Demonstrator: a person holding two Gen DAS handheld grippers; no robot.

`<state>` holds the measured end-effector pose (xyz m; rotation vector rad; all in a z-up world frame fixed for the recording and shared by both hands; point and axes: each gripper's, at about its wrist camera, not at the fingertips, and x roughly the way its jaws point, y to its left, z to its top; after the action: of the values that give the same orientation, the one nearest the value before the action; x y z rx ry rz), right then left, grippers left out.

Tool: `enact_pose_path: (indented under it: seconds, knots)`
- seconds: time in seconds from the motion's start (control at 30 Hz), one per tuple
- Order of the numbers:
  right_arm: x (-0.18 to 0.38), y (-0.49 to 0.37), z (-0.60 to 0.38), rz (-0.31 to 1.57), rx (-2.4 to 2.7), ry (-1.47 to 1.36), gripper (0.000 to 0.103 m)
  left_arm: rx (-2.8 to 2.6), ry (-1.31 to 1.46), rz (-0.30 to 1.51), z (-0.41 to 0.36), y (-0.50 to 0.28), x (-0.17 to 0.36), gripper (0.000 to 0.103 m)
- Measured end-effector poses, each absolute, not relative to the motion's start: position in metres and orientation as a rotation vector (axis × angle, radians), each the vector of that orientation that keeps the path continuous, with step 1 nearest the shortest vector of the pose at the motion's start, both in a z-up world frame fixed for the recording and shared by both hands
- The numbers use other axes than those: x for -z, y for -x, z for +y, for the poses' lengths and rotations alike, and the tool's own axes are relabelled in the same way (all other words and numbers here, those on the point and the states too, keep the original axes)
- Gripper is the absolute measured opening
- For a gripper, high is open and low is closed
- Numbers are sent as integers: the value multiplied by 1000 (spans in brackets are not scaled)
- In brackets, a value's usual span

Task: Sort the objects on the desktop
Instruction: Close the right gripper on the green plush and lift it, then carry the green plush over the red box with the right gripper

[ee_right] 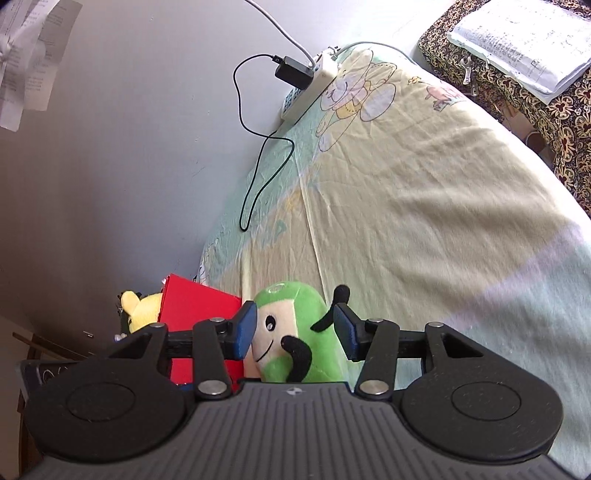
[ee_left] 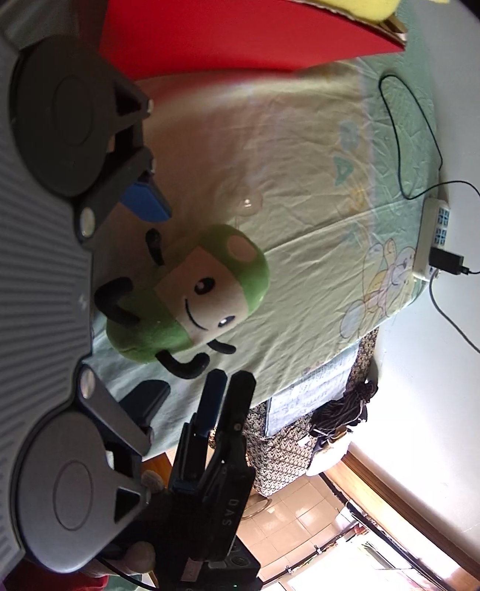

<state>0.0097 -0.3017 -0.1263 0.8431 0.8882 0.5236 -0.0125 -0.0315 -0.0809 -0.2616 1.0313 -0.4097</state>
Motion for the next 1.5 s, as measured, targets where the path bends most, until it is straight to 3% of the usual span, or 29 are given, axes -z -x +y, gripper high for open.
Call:
enact_pose_path:
  seconds: [0.17,0.23,0.4,0.97,1.5]
  knots:
    - [136,-29,-282,949,-556,-823,52,370,252,1040,-31,3,86,81]
    - [141,-36,-274,977,-571,-813,49,370,247,1053,-31,-1,89,71]
    - [146,-39,-261,1030,-621,-790,43,407,211,1055,-38,-8,90,62]
    - [122,2,-273,997,-680,-748,40,493,97,937,-52,27,59,62]
    - [48,15,-221,653,-865,-696,40,354,71,603,2,76,-28,62]
